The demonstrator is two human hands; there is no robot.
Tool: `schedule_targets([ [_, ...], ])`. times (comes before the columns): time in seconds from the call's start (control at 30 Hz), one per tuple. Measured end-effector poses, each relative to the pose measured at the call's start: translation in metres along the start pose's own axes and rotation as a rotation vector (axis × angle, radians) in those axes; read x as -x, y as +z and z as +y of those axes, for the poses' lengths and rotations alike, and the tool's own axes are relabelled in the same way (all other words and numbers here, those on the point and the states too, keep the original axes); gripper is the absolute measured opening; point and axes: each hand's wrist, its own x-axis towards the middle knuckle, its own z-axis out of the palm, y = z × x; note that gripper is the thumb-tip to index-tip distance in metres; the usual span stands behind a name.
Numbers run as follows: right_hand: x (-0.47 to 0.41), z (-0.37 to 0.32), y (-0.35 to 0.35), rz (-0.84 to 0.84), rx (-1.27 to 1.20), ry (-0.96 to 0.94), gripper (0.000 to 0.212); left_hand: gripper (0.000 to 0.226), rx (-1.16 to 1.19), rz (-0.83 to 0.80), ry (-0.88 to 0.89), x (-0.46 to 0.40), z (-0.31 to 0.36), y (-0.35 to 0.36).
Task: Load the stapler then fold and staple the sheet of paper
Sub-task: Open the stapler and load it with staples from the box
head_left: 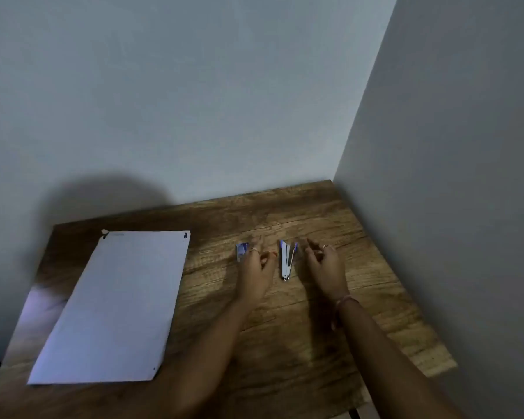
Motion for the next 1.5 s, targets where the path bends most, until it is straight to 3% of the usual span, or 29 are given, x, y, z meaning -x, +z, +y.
schedule_targets([
  [0.07, -0.002, -0.004, 0.003, -0.023, -0.053, 0.046, 0.030, 0.041, 0.040, -0.024, -0.145, -0.003, -0.002, 0.004],
  [0.17, -0.005, -0.010, 0.011, -0.057, -0.042, 0.054, 0.026, 0.016, 0.003, -0.055, -0.204, -0.003, -0.007, 0.012],
  [0.33, -0.016, -0.016, 0.018, -0.132, 0.143, 0.100, 0.022, 0.027, -0.035, -0.036, -0.186, -0.005, -0.008, 0.016],
  [0.57, -0.014, -0.019, 0.017, -0.128, 0.056, 0.139, 0.012, 0.027, 0.077, -0.085, -0.253, -0.004, -0.006, 0.015],
  [0.6, -0.011, -0.018, 0.017, -0.124, 0.025, 0.124, 0.002, 0.028, 0.096, -0.096, -0.264, -0.004, -0.005, 0.015],
  [0.67, -0.007, -0.018, 0.017, -0.091, -0.044, 0.117, 0.020, 0.029, 0.155, -0.127, -0.281, -0.002, -0.002, 0.013],
  [0.8, 0.002, -0.035, 0.011, -0.073, -0.302, 0.150, 0.019, 0.030, 0.381, -0.124, -0.393, 0.003, 0.004, 0.004],
  [0.97, 0.008, -0.066, -0.008, -0.200, -0.665, 0.158, 0.018, 0.012, 0.514, -0.012, -0.221, 0.006, 0.015, -0.013],
  [1.1, 0.014, -0.084, -0.012, -0.217, -0.751, 0.133, 0.019, 0.012, 0.591, 0.055, -0.121, 0.008, 0.027, -0.021],
  [1.27, 0.019, -0.086, -0.018, -0.091, -1.039, 0.221, 0.011, 0.014, 1.106, 0.239, -0.249, 0.007, 0.044, -0.033],
  [1.4, 0.027, -0.072, -0.023, -0.266, -1.261, 0.309, 0.020, 0.012, 1.349, 0.258, -0.270, 0.009, 0.055, -0.047],
  [1.5, 0.031, -0.065, -0.025, -0.373, -1.271, 0.332, 0.024, 0.012, 1.460, 0.266, -0.301, 0.016, 0.057, -0.051],
])
